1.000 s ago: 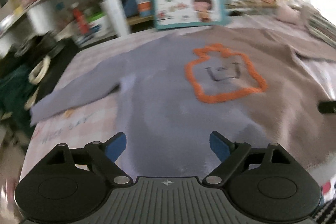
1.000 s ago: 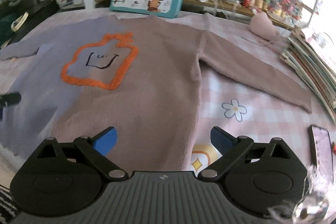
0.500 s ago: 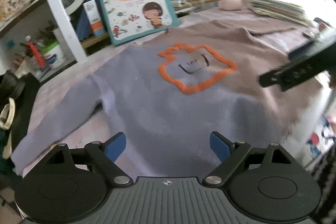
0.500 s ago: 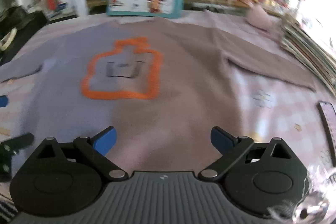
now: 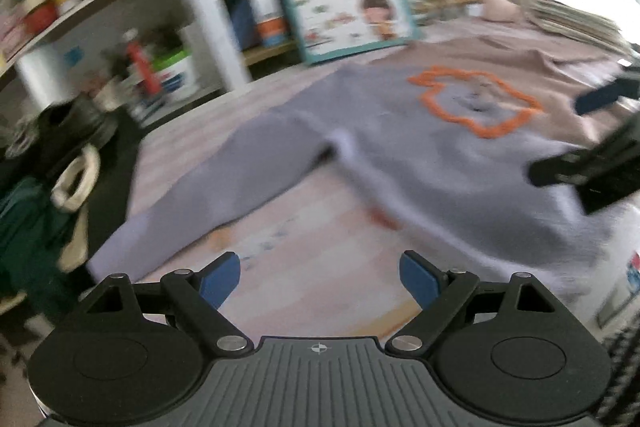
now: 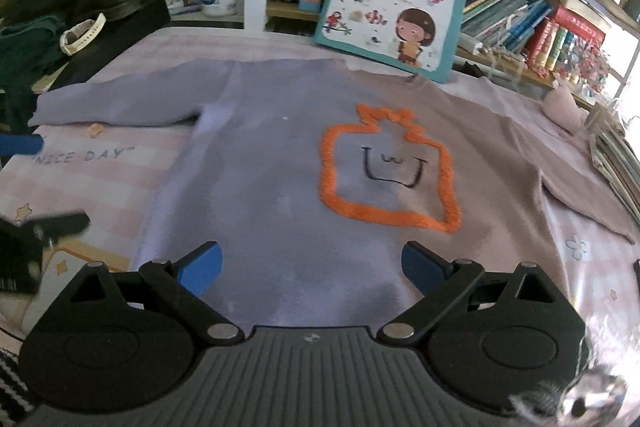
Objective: Fold clothes
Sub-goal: 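Open both tools and raise them above the flat sweater, then grasp the lavender sleeve cuff with the left tool and lift it, then carry the lavender sleeve across the print with the left tool and release, then pinch the pink hem with the right tool while the left tool smooths the folded sleeve, then grasp the pink sleeve cuff with the right tool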
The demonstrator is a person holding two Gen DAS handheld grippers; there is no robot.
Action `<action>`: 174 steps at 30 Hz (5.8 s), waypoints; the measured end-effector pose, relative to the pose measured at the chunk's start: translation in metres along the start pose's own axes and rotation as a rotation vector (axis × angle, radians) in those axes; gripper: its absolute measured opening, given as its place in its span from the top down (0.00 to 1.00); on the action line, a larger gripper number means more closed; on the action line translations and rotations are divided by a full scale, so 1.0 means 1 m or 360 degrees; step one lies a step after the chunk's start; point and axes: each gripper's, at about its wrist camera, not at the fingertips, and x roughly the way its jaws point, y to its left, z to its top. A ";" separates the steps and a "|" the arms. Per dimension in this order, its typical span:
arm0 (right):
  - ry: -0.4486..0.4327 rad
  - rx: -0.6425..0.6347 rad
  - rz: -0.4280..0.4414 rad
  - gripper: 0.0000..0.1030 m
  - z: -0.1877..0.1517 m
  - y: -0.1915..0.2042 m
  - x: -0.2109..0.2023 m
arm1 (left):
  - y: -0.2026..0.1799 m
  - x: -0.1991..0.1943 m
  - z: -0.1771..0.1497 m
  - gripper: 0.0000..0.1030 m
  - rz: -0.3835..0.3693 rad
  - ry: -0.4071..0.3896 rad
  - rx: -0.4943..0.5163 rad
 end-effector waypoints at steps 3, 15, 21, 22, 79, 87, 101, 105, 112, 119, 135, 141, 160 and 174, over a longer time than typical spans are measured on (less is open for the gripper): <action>0.0007 -0.0020 -0.0008 0.05 0.002 0.009 0.001 | 0.025 0.004 -0.004 0.13 0.0103 0.0028 -0.0112; 0.0076 -0.0135 -0.0055 0.05 0.004 0.027 0.000 | 0.160 0.031 -0.034 0.18 0.0195 0.0014 -0.1218; 0.0107 -0.0101 -0.0109 0.05 0.002 0.024 -0.003 | 0.203 0.058 -0.051 0.45 0.0132 0.0028 -0.1652; 0.0109 -0.0096 -0.0119 0.05 0.001 0.023 -0.004 | 0.207 0.062 -0.053 0.51 0.0120 0.0028 -0.1705; 0.0108 -0.0105 0.0247 0.05 -0.024 -0.205 0.023 | -0.075 0.135 0.221 0.97 -0.0310 -0.0341 -0.1362; 0.0127 -0.0007 0.0240 0.05 -0.027 -0.235 0.027 | -0.110 0.150 0.231 0.97 -0.0389 -0.0285 -0.1338; 0.0143 0.0093 0.0228 0.05 -0.030 -0.254 0.031 | -0.142 0.157 0.234 0.29 -0.0465 -0.0163 -0.1284; 0.0143 0.0096 0.0239 0.05 -0.031 -0.254 0.031 | -0.139 0.141 0.225 0.27 -0.0423 -0.0155 -0.1153; 0.0169 0.0134 0.0223 0.08 -0.032 -0.256 0.034 | -0.119 0.108 0.156 0.27 0.0128 0.0079 -0.0782; 0.0229 0.0213 0.0192 0.26 -0.035 -0.262 0.040 | -0.092 0.080 0.078 0.27 0.0447 0.0339 -0.0739; 0.0267 0.0231 0.0220 0.77 -0.035 -0.255 0.044 | -0.077 0.078 0.047 0.94 0.0146 0.0371 -0.1018; 0.0225 0.0182 0.0273 0.85 -0.026 -0.242 0.048 | -0.059 0.073 0.042 0.96 0.0189 0.0345 -0.1157; 0.0217 0.0083 0.0399 0.71 -0.019 -0.229 0.054 | -0.045 0.067 0.037 0.83 0.0444 0.0448 -0.1092; 0.0091 0.0396 0.0328 0.38 -0.020 -0.271 0.047 | -0.100 0.043 0.081 0.21 0.0562 0.0315 -0.0829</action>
